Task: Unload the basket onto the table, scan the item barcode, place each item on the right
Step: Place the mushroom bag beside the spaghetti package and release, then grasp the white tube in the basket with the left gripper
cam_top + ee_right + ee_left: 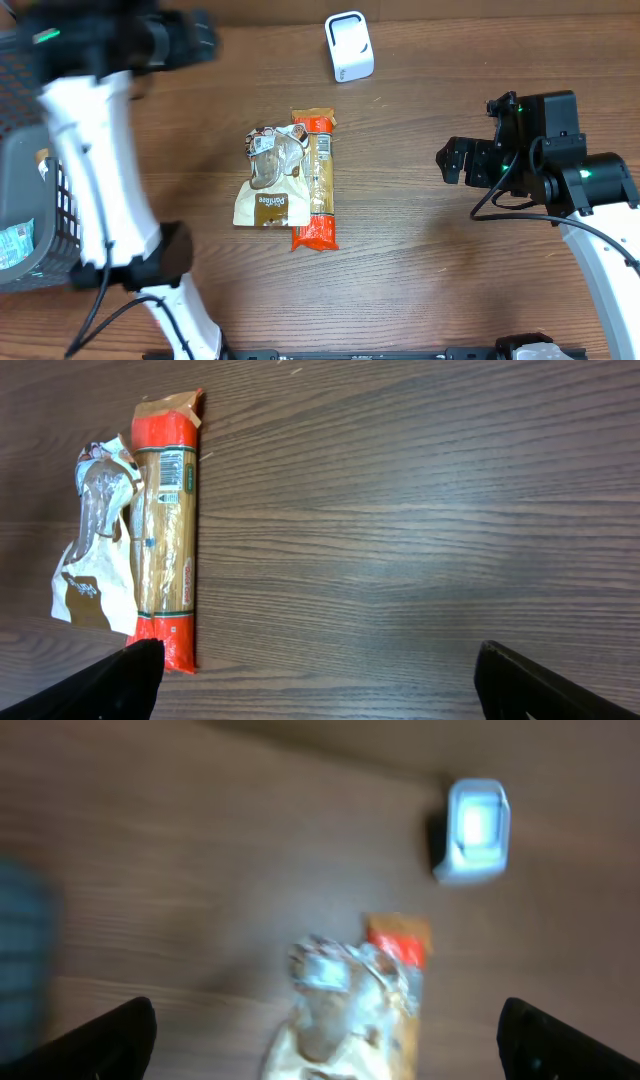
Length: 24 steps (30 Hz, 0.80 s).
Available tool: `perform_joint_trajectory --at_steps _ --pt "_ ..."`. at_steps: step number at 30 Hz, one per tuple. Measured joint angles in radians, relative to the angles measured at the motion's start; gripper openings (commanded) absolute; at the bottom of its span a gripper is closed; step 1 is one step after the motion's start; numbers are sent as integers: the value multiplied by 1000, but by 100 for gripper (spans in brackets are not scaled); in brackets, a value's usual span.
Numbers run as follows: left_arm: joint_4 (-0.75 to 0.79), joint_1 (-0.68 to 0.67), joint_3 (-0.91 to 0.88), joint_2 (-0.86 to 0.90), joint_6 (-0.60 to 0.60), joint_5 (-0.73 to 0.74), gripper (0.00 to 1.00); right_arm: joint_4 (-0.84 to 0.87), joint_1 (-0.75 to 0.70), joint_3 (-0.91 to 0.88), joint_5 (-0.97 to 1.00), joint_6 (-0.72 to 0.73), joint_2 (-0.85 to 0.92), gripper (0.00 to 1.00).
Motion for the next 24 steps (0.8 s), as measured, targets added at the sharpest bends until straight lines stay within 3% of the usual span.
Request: perform_joint_trajectory --at_steps 7,14,17,24 --pt "-9 396 67 -44 11 11 100 -3 0 0 0 0 0 100" --pt "13 692 -129 -42 18 4 97 -13 0 0 0 0 0 100" --pt "65 745 -226 -36 20 -8 95 -13 0 0 0 0 0 100" --pt "356 751 -600 -25 42 -8 95 -18 0 0 0 0 0 100"
